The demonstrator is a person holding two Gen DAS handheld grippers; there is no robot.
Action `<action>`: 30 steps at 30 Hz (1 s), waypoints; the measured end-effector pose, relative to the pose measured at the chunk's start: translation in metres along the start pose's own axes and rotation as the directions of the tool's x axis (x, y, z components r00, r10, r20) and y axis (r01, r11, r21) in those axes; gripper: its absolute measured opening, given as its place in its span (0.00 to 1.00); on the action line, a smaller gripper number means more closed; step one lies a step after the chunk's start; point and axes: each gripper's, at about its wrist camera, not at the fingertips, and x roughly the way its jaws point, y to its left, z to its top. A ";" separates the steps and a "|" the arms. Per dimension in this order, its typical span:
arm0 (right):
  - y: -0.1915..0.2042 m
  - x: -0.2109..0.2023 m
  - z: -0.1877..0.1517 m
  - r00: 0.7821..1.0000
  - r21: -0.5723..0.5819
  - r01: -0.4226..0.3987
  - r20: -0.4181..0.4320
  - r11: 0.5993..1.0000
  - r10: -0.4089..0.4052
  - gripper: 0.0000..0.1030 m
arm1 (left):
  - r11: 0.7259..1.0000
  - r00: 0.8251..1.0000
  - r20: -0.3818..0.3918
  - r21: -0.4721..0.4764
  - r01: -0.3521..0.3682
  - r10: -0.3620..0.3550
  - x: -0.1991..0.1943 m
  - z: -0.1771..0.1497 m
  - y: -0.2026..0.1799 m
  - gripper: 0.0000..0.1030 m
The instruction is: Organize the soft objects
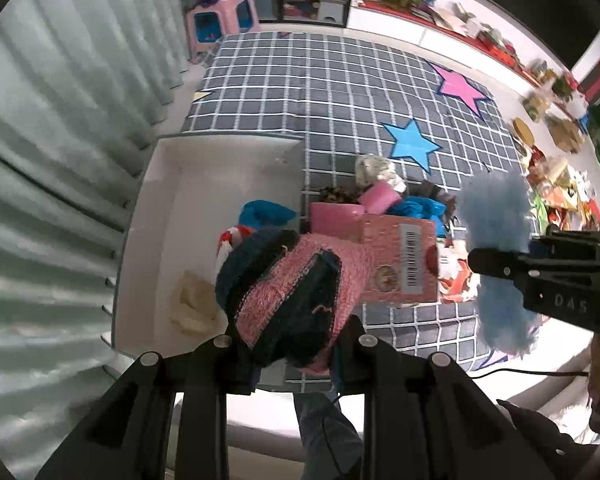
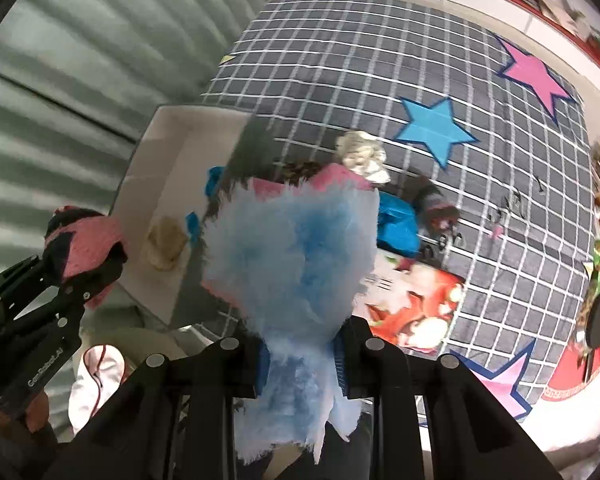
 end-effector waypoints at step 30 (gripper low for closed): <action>0.138 0.048 0.065 0.995 -0.275 -0.064 -0.093 0.959 0.040 0.26 | 0.946 0.996 -0.043 -0.314 -0.083 0.073 0.022 -0.026 0.122 0.27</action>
